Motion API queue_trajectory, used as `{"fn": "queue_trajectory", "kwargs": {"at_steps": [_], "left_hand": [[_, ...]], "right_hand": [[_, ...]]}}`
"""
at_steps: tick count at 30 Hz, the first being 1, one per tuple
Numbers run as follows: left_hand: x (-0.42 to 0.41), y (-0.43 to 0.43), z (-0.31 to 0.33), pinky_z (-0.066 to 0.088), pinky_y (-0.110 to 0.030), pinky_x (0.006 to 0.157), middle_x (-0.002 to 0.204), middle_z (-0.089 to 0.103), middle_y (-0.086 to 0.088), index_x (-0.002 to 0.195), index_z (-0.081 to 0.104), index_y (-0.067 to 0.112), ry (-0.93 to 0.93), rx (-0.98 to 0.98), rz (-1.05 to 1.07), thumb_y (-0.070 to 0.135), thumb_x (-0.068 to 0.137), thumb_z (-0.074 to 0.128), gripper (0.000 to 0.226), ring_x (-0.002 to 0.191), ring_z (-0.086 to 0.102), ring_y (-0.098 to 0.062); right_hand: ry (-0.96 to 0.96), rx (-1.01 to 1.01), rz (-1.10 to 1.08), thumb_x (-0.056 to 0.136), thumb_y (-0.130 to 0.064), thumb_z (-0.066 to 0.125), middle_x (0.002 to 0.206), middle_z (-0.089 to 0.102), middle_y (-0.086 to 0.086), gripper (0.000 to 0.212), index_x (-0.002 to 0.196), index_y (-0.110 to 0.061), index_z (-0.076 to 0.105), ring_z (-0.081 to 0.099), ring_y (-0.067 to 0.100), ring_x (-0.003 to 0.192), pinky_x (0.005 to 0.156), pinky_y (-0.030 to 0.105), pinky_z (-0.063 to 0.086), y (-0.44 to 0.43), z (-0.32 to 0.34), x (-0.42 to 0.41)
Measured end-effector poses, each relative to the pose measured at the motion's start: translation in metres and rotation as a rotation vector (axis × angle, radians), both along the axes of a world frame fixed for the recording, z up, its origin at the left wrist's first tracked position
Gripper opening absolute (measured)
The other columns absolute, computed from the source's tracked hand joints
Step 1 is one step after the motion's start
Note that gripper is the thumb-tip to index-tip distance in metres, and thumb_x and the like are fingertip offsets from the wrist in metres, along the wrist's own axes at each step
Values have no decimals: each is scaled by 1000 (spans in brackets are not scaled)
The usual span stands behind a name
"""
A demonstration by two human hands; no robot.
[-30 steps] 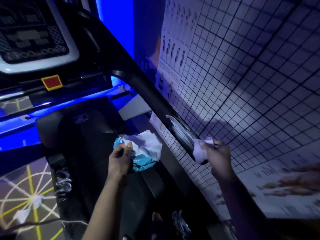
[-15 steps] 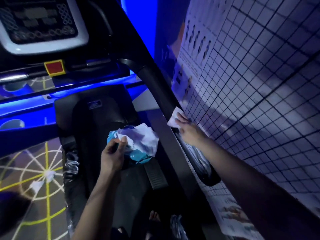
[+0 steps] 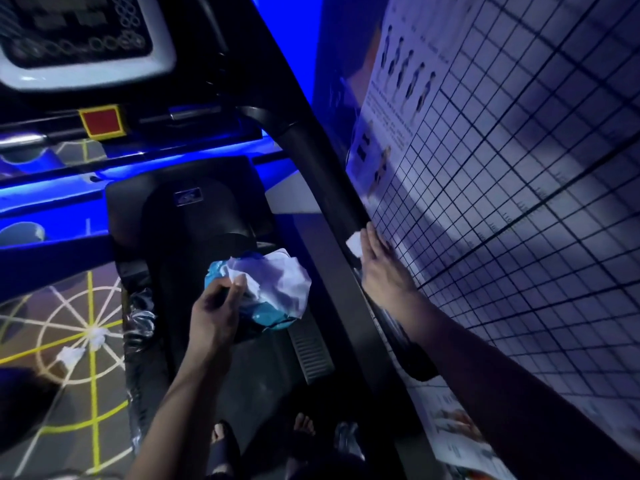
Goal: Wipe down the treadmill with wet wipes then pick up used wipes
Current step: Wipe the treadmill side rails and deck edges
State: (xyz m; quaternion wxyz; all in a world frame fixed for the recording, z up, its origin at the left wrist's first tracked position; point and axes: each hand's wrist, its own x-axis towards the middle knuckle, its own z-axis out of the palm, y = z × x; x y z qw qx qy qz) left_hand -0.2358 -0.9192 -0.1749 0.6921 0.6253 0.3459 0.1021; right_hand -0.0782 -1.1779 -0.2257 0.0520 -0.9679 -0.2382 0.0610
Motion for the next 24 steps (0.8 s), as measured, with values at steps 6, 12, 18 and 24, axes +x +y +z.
{"fn": "queue_trajectory", "kwargs": {"at_steps": [6, 12, 18, 24], "left_hand": [[2, -15, 6, 50, -16, 55, 65, 65, 3, 86, 63, 5, -13, -39, -1, 20, 102, 64, 23, 57, 59, -3], [0, -30, 12, 45, -10, 48, 57, 63, 11, 82, 60, 5, -27, -47, -17, 16, 103, 62, 24, 49, 55, 5], [0, -40, 9, 46, -15, 43, 73, 61, -3, 78, 59, 12, 4, -78, 8, 21, 103, 63, 27, 49, 56, 2], [-11, -46, 1, 53, -21, 51, 60, 66, 6, 81, 62, 9, 39, -54, -13, 24, 102, 65, 26, 52, 61, -2]], "right_hand": [[81, 102, -58, 101, -4, 41, 169, 4, 13, 68, 161, -5, 8, 41, 34, 143, 109, 47, 45, -18, 22, -16], [126, -60, 108, 95, -4, 26, 164, 4, 21, 63, 156, 3, 13, 54, 37, 132, 87, 42, 60, -91, 18, -59], [151, 19, 79, 106, -12, 32, 168, -8, 12, 60, 159, -3, 4, 4, 19, 154, 121, 38, 29, -83, 26, -65], [61, 74, 133, 103, -4, 37, 167, -3, 16, 61, 157, 3, 10, -8, 25, 155, 127, 41, 7, -39, 12, -33]]}}
